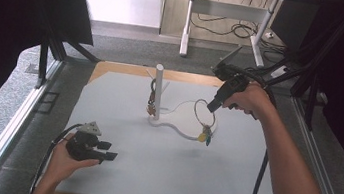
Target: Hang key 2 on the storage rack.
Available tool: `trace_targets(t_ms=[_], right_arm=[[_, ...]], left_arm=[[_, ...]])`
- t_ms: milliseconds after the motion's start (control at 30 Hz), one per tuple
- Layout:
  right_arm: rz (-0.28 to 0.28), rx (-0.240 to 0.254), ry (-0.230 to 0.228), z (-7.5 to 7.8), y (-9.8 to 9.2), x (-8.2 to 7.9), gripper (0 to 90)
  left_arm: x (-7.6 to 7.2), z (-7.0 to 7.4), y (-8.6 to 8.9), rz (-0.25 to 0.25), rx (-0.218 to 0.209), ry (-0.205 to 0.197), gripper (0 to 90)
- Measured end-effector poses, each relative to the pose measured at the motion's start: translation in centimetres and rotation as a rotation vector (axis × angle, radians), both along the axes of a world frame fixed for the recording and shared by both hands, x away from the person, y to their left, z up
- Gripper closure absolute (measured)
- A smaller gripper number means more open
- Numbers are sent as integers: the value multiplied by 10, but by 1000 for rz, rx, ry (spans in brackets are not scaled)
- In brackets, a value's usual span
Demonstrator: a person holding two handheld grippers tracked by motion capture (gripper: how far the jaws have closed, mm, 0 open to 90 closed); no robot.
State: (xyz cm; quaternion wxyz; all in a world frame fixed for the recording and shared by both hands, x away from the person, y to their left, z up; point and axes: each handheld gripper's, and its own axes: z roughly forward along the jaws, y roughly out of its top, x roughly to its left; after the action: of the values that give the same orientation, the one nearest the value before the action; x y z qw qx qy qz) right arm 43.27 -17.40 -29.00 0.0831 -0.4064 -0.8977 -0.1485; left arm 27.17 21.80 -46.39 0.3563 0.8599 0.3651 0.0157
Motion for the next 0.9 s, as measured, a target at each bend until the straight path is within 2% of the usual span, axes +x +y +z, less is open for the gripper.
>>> trace_targets(t_ms=[333, 600, 900], right_arm=[[-14, -13, -23, -2, 5, 8, 887], [-28, -36, -45, -3, 11, 26, 887], [-49, -35, -57, -4, 22, 46, 888]], left_arm=[[0, 1, 0, 3, -6, -5, 507], [0, 0, 2, 4, -14, -2, 507], [0, 0, 6, 9, -25, -5, 508]])
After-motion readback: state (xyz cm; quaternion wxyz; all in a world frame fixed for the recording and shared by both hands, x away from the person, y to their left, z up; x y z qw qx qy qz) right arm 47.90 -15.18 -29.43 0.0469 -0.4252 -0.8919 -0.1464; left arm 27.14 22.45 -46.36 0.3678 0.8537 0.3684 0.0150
